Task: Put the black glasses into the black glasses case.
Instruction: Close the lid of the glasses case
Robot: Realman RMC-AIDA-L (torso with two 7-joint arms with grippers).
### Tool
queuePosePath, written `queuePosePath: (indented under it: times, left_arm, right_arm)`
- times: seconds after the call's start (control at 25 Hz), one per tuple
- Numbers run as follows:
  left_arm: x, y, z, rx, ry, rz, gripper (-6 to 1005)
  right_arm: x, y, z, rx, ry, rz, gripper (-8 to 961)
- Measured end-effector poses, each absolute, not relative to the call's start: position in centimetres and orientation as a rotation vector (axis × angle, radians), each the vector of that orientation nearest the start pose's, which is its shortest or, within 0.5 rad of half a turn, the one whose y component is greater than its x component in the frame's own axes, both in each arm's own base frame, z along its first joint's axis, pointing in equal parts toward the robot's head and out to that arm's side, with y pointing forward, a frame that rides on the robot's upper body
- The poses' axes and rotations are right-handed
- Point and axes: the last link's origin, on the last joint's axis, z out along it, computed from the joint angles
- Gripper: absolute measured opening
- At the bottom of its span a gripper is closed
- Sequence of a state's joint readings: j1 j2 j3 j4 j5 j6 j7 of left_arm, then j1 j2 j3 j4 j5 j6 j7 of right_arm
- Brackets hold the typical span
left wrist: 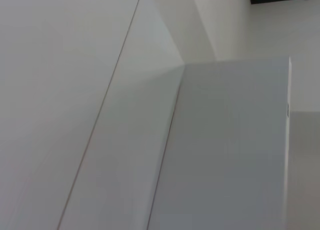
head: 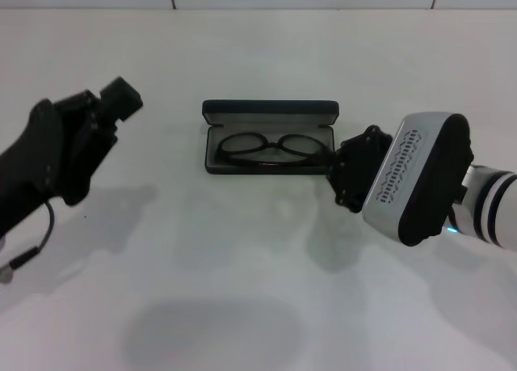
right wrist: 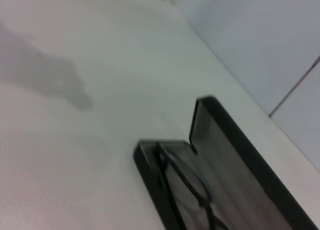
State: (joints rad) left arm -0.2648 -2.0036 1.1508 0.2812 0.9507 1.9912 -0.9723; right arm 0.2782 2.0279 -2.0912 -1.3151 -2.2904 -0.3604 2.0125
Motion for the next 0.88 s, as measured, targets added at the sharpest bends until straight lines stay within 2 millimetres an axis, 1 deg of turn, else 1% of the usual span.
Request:
queuePosePath:
  times: [0.04, 0.12, 0.16, 0.2, 0.24, 0.28, 0.32, 0.4, 0.44, 0.48, 0.52, 0.56, 0.6, 0.68, 0.72, 0.76, 0.88]
  left_arm:
    - [-27.3, 23.1, 3.7, -2.180, -0.393, -1.649, 40]
    - [-26.8, 24.5, 4.3, -2.185, -0.375, -1.649, 41]
    - [-26.4, 25.5, 4.6, -2.204, -0.369, -1.644, 42]
    - [-25.7, 27.0, 4.8, -2.238, -0.362, -1.630, 42]
    - [-25.3, 27.8, 4.9, -2.258, -0.355, -1.623, 43]
    - [-24.4, 29.5, 5.2, -2.304, -0.352, -1.593, 44]
    - [-23.9, 30.6, 5.3, -2.338, -0.353, -1.569, 45]
    - [-22.0, 33.7, 5.3, -2.488, -0.367, -1.441, 48]
    - [-21.1, 34.8, 5.4, -2.545, -0.365, -1.387, 50]
    - [-20.0, 36.3, 5.1, -2.628, -0.381, -1.274, 51]
    - [-19.3, 37.4, 4.9, -2.675, -0.394, -1.177, 53]
    - [-18.5, 38.6, 4.7, -2.707, -0.394, -1.077, 80]
    - [-18.1, 39.2, 4.6, -2.712, -0.391, -1.030, 107]
    - [-17.3, 40.7, 4.2, -2.714, -0.378, -0.896, 162]
    - [-16.9, 41.5, 3.5, -2.727, -0.369, -0.793, 189]
    - [-16.9, 41.5, 3.5, -2.727, -0.369, -0.793, 190]
    - [-16.8, 42.2, 1.7, -2.762, -0.380, -0.634, 194]
  right_arm:
    - [16.7, 31.9, -10.0, -2.494, -0.075, 0.053, 45]
    - [16.4, 31.4, -9.9, -2.520, 0.011, 0.113, 45]
    - [16.4, 31.2, -9.6, -2.530, 0.062, 0.140, 46]
    - [16.6, 31.1, -9.2, -2.541, 0.117, 0.160, 46]
    - [16.8, 31.0, -8.8, -2.548, 0.155, 0.173, 46]
    - [17.1, 31.0, -8.3, -2.560, 0.194, 0.179, 47]
    - [17.3, 31.0, -7.8, -2.581, 0.242, 0.189, 47]
    - [17.5, 30.7, -6.9, -2.644, 0.306, 0.223, 48]
    - [17.5, 30.6, -6.4, -2.671, 0.317, 0.244, 48]
    - [17.5, 30.4, -6.1, -2.699, 0.314, 0.273, 49]
    - [17.5, 30.1, -5.6, -2.738, 0.304, 0.316, 49]
    - [17.5, 30.1, -5.6, -2.738, 0.304, 0.316, 50]
    - [17.5, 29.4, -4.5, -2.823, 0.265, 0.417, 50]
    - [17.7, 29.0, -4.0, -2.861, 0.253, 0.453, 56]
    - [17.7, 28.9, -3.9, -2.873, 0.251, 0.458, 59]
    - [17.9, 28.8, -3.8, -2.889, 0.253, 0.462, 62]
    - [18.2, 28.5, -3.8, -2.905, 0.263, 0.464, 98]
